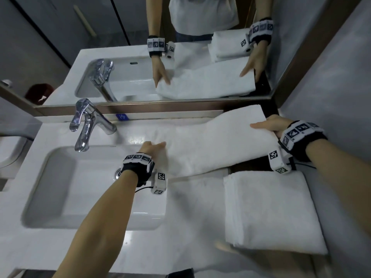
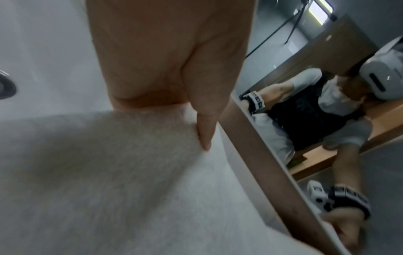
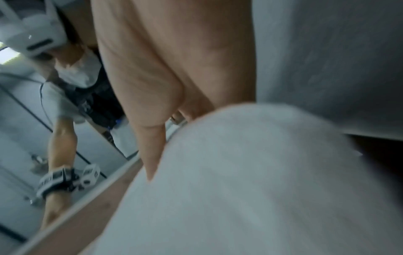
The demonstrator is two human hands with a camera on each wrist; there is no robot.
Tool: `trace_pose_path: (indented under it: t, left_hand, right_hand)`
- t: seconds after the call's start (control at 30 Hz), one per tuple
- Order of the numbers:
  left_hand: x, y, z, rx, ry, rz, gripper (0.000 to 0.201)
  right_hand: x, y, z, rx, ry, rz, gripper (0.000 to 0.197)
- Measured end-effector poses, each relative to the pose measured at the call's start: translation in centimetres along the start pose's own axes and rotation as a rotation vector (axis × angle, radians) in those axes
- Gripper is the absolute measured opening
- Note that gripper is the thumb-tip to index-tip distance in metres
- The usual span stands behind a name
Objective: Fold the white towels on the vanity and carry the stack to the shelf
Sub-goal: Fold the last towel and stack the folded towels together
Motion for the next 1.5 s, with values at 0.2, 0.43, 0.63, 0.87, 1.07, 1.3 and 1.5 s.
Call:
trace_pose_path:
  t: [0.2,0.43,0.63,0.87,1.07,1.3,1.5]
  left_hand:
    - [7.1,1.6,-3.3,0.001,0.252,0.335,0.033]
    - [11.0,5.5,-5.7,-0.038,0.107,0.706,0.049]
    - [3.9,4.2,-2.0,-0.185,-0.254,0.509,0.035]
    - [0.7,1.0,-0.8,0.083,-0.219,0.167,0.039]
    - [0.3,0.7,3.6,0.007,-0.301,0.083,0.041]
    - [0.9,1.1,1.0,0.185,-0.317,0.186,0.043]
    - [1.0,1.4,0.8,0.191,-0.4,0.165,0.04]
  right_hand:
    - [-4.1,2.1,-1.7,-0.101,-0.233,-0.213,0.04]
    - [-7.8,9.3,-6.8,0.277,0.102,-0.797,0.023]
    - [-2.0,5.6,-6.0,0.469,0.257,-0.452,0.047]
    - [1.8,1.6,-3.3,0.268,0.262,-0.038,0.046]
    - [3.0,0.7,-2.3,0.262,0.346,0.035,0.082]
    - [1.4,3.1,-3.7,0.55,0.278,-0.225,0.044]
    - [1.7,4.0,-3.5,0.504,0.457,-0.181,0.033]
Point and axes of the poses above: each hand's wrist, its own y-axis away from the middle knuckle, its own z-axis out of the palm, x = y × z, the point moved 10 cm from there along -y, towards the middle knuckle, and after that the axes turned 5 degrees about z, right-handed, at the moved point
